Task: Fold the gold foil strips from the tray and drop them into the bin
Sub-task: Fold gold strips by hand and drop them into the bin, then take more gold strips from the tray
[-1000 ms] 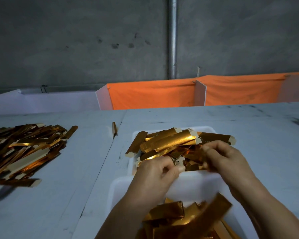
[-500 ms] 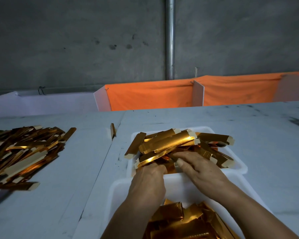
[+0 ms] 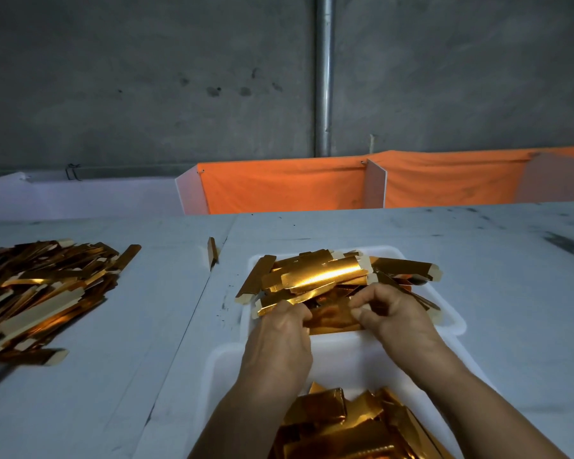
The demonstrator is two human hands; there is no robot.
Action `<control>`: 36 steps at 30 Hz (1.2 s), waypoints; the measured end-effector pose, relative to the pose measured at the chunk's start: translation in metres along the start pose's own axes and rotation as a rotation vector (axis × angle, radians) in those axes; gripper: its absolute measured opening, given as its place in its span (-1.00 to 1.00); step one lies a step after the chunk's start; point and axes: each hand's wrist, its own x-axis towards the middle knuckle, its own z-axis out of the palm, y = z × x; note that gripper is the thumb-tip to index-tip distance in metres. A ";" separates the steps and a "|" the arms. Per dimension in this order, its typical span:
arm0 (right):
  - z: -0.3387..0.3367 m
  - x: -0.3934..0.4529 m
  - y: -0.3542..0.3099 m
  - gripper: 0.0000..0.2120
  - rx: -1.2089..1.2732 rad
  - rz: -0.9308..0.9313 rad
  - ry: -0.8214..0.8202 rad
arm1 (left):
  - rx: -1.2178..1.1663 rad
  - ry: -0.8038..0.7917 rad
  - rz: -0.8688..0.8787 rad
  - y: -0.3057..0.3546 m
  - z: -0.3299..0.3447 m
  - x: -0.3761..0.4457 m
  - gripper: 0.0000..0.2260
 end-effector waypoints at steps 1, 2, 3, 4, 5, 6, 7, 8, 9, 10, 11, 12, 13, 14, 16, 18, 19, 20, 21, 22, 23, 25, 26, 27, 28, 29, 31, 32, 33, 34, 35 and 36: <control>-0.001 -0.001 -0.001 -0.80 0.024 0.004 0.027 | -0.027 0.050 -0.006 -0.001 0.000 0.000 -0.68; -0.002 -0.002 -0.002 -0.81 0.025 -0.008 0.064 | -0.045 0.088 -0.007 -0.002 0.000 -0.001 -0.68; -0.004 -0.002 -0.002 -0.81 0.011 -0.033 0.112 | -0.058 0.115 -0.003 -0.002 0.000 0.000 -0.66; -0.007 -0.003 -0.003 -0.82 -0.013 -0.063 0.166 | -0.064 0.129 0.004 -0.003 0.001 0.000 -0.64; -0.010 -0.004 -0.005 -0.84 -0.040 -0.089 0.214 | -0.070 0.133 0.014 -0.004 0.002 0.000 -0.60; -0.013 -0.004 -0.006 -0.85 -0.071 -0.108 0.249 | -0.077 0.126 0.026 -0.004 0.003 0.000 -0.57; -0.015 -0.004 -0.006 -0.88 -0.106 -0.112 0.266 | -0.083 0.112 0.040 -0.004 0.003 0.000 -0.54; -0.017 -0.003 -0.006 -0.92 -0.139 -0.107 0.269 | -0.090 0.097 0.053 -0.003 0.004 -0.001 -0.50; -0.018 -0.003 -0.006 -0.94 -0.159 -0.102 0.268 | -0.098 0.084 0.067 -0.003 0.005 -0.001 -0.48; -0.018 -0.002 -0.006 -0.92 -0.162 -0.098 0.269 | -0.105 0.074 0.083 -0.002 0.006 -0.001 -0.46; -0.018 -0.002 -0.007 -0.90 -0.141 -0.100 0.279 | -0.111 0.070 0.105 -0.002 0.006 -0.002 -0.45; -0.019 -0.003 -0.009 -0.88 -0.096 -0.102 0.289 | -0.115 0.071 0.134 -0.001 0.006 -0.002 -0.45; -0.020 -0.004 -0.012 -0.87 -0.022 -0.107 0.288 | -0.123 0.078 0.166 0.000 0.006 -0.002 -0.44; -0.021 -0.006 -0.015 -0.86 0.069 -0.113 0.260 | -0.132 0.087 0.200 0.002 0.006 -0.002 -0.44; -0.023 -0.009 -0.022 -0.88 0.212 -0.131 0.157 | -0.123 0.110 0.264 0.005 0.006 -0.002 -0.42; -0.022 -0.012 -0.026 -0.93 0.343 -0.135 0.088 | -0.098 0.131 0.294 0.008 0.004 -0.002 -0.40; -0.022 -0.013 -0.029 -0.99 0.420 -0.122 0.065 | -0.096 0.142 0.296 0.008 0.003 -0.002 -0.41; -0.023 -0.013 -0.028 -0.92 0.484 -0.107 0.050 | -0.096 0.156 0.299 0.009 0.003 -0.003 -0.42; -0.024 -0.013 -0.029 -0.85 0.546 -0.079 0.026 | -0.098 0.167 0.302 0.010 0.002 -0.004 -0.44; -0.025 -0.012 -0.028 -0.83 0.599 -0.049 0.001 | -0.107 0.170 0.302 0.010 0.001 -0.005 -0.45; -0.026 -0.012 -0.029 -0.84 0.644 -0.012 -0.026 | -0.126 0.163 0.295 0.010 0.001 -0.005 -0.45; -0.028 -0.011 -0.027 -0.89 0.709 0.046 -0.114 | -0.172 0.131 0.282 0.009 0.000 -0.006 -0.48; -0.030 -0.010 -0.026 -0.90 0.732 0.073 -0.157 | -0.189 0.114 0.285 0.009 -0.002 -0.006 -0.49; -0.031 -0.010 -0.026 -0.89 0.737 0.098 -0.197 | -0.201 0.104 0.292 0.009 -0.003 -0.006 -0.50; -0.032 -0.010 -0.025 -0.89 0.729 0.117 -0.230 | -0.210 0.099 0.295 0.009 -0.004 -0.006 -0.51; -0.033 -0.010 -0.025 -0.89 0.708 0.132 -0.253 | -0.211 0.099 0.296 0.010 -0.005 -0.006 -0.52; -0.034 -0.011 -0.026 -0.86 0.637 0.161 -0.280 | -0.195 0.098 0.299 0.009 -0.006 -0.007 -0.55; -0.033 -0.011 -0.025 -0.84 0.606 0.177 -0.280 | -0.186 0.096 0.300 0.009 -0.005 -0.007 -0.56; -0.032 -0.011 -0.024 -0.86 0.586 0.191 -0.275 | -0.184 0.088 0.299 0.008 -0.005 -0.006 -0.56; -0.032 -0.010 -0.023 -0.89 0.587 0.203 -0.266 | -0.188 0.069 0.297 0.007 -0.004 -0.006 -0.54; -0.033 -0.010 -0.022 -0.90 0.603 0.215 -0.264 | -0.193 0.041 0.295 0.006 -0.003 -0.006 -0.51; -0.034 -0.009 -0.022 -0.87 0.633 0.233 -0.276 | -0.196 0.014 0.296 0.006 -0.003 -0.006 -0.49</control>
